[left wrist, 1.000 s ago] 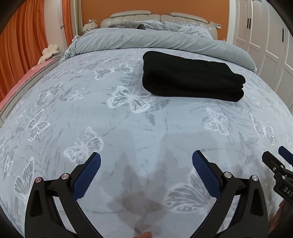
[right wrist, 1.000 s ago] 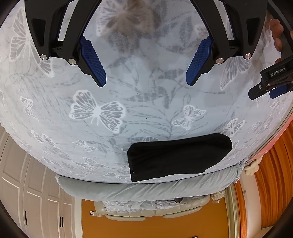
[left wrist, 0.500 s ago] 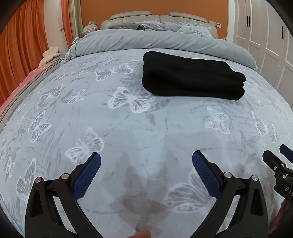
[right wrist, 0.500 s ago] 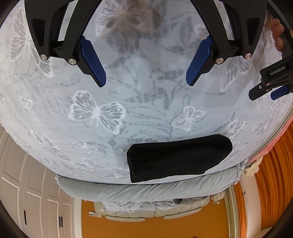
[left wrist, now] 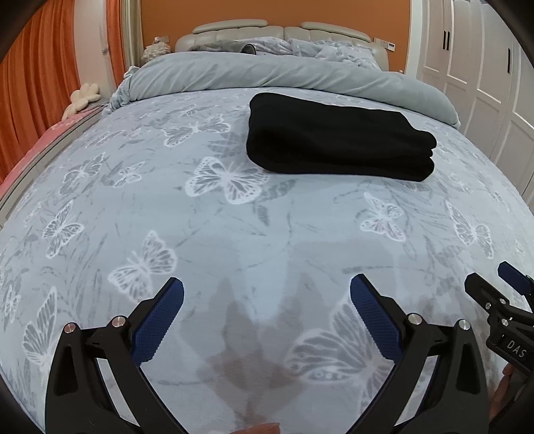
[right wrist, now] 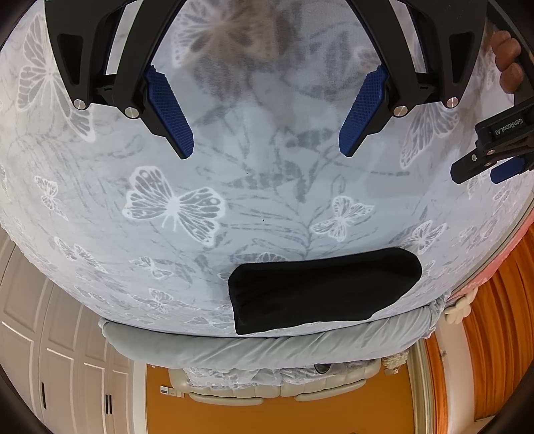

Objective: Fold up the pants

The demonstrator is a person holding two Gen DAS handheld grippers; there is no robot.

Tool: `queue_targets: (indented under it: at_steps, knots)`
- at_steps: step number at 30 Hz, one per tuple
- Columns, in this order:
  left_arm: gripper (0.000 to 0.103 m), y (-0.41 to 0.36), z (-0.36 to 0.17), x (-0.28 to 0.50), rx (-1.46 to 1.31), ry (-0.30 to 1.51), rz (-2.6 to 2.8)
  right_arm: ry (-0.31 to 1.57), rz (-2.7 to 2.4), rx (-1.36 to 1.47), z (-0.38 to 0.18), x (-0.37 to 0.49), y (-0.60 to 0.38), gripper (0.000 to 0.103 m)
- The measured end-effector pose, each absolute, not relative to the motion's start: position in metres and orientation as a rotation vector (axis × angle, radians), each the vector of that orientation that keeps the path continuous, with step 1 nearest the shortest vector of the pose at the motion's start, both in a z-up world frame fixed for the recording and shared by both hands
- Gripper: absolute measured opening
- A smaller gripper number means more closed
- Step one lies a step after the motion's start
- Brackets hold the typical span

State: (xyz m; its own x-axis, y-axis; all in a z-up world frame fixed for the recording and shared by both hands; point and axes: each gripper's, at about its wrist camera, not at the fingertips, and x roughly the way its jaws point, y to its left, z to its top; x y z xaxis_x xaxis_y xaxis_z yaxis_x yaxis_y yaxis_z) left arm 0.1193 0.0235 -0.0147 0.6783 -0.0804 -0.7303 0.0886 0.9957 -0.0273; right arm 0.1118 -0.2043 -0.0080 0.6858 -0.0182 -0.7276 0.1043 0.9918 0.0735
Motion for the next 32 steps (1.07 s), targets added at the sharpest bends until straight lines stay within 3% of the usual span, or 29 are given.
queue_targets:
  at_steps: [32]
  knots:
    - [0.097,0.0146,-0.0105,0.1108,0.049,0.789,-0.121,0.815,-0.068,0.106,-0.0081,0.1120,-0.2025,0.087]
